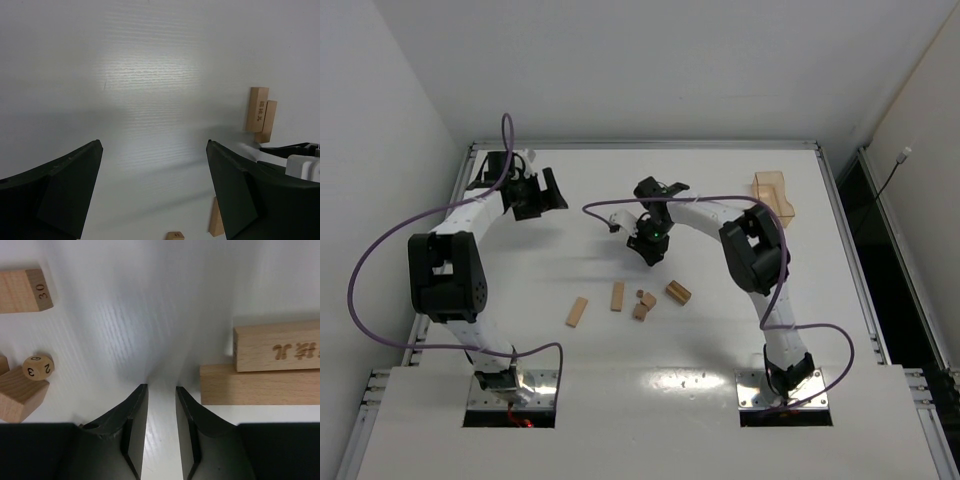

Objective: Build the wood block tower

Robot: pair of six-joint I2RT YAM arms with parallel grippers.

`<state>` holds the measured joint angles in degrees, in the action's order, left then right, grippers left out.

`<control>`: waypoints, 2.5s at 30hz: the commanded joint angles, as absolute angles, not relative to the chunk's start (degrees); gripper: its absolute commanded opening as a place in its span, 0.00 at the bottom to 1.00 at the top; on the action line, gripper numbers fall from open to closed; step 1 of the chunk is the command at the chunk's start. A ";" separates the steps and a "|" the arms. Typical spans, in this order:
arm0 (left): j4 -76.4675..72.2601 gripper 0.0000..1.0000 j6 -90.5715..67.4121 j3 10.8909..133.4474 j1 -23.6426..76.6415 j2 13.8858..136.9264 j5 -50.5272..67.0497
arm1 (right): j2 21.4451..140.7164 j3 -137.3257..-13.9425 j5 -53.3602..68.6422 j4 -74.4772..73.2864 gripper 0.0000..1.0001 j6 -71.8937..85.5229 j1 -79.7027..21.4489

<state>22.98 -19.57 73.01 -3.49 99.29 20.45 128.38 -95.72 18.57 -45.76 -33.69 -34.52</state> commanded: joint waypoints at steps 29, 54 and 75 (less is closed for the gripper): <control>21.27 0.82 -19.86 74.97 -4.13 100.99 23.64 | 132.36 -103.01 18.02 -47.72 0.38 -32.87 -33.05; 21.27 0.82 -19.86 75.50 -4.13 101.51 24.17 | 129.03 -98.99 21.35 -49.48 0.07 -34.45 -32.52; 22.58 0.82 -17.15 71.30 0.16 95.63 18.21 | 105.66 -85.69 7.13 -35.95 0.00 -12.69 -23.12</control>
